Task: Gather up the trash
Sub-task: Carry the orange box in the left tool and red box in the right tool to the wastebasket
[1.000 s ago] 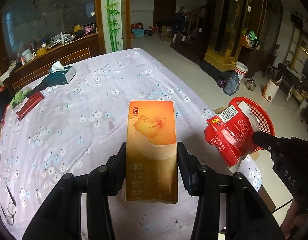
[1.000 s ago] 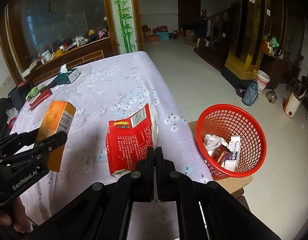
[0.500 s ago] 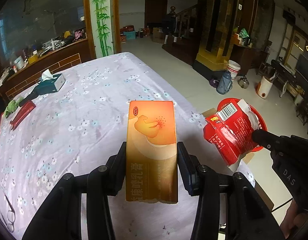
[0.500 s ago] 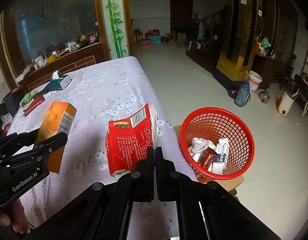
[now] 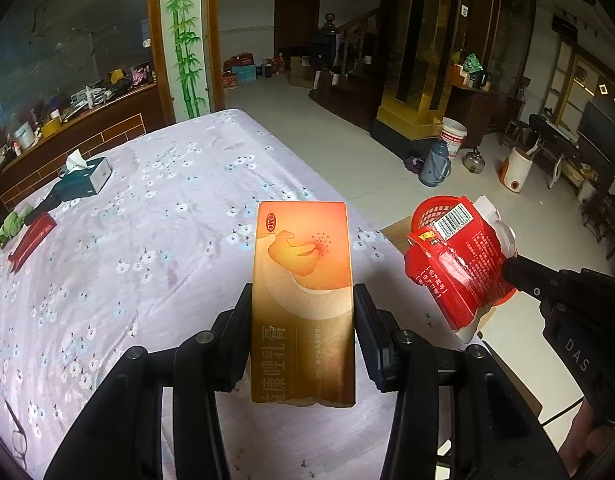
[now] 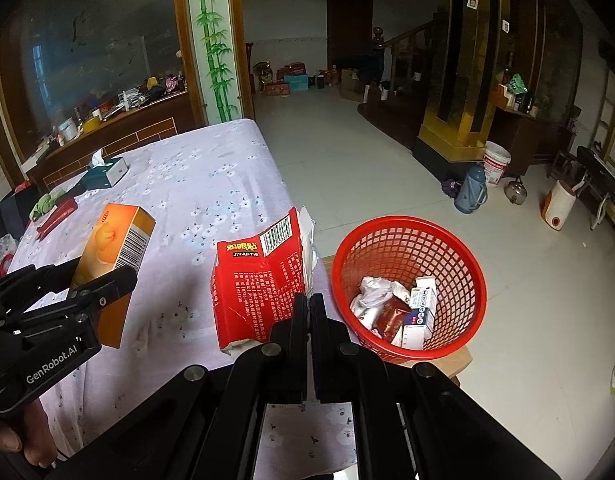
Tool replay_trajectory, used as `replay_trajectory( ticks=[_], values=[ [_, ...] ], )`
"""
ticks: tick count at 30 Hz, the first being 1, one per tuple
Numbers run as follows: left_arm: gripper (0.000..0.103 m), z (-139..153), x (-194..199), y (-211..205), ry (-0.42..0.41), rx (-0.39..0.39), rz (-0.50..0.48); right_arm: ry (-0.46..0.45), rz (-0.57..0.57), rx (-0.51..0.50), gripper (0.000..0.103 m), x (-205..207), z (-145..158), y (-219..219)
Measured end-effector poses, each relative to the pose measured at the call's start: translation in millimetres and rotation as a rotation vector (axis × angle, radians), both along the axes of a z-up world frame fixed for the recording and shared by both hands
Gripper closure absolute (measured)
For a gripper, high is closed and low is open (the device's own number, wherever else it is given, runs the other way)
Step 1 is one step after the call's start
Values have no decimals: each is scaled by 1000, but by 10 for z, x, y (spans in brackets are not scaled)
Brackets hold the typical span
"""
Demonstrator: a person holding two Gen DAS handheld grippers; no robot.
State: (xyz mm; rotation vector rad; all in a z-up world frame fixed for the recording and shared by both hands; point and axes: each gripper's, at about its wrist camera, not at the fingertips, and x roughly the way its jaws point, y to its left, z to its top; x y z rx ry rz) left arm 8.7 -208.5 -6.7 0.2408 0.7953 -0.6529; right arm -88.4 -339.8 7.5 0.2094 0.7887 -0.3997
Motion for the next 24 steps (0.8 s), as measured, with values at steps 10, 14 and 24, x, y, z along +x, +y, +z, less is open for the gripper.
replay_trajectory(
  ticks=[10,14,24],
  values=[
    [58,-4,-59,-123,-1,3,-29,-4,-23,-1,101,-77,-1,-92],
    [58,-5,-65,-166,0,6,-38,-5,-35,2,101,-104,-9,-143],
    [58,-21,-96,-310,0,14,-71,-2,-66,9,101,-170,-39,-271]
  ],
)
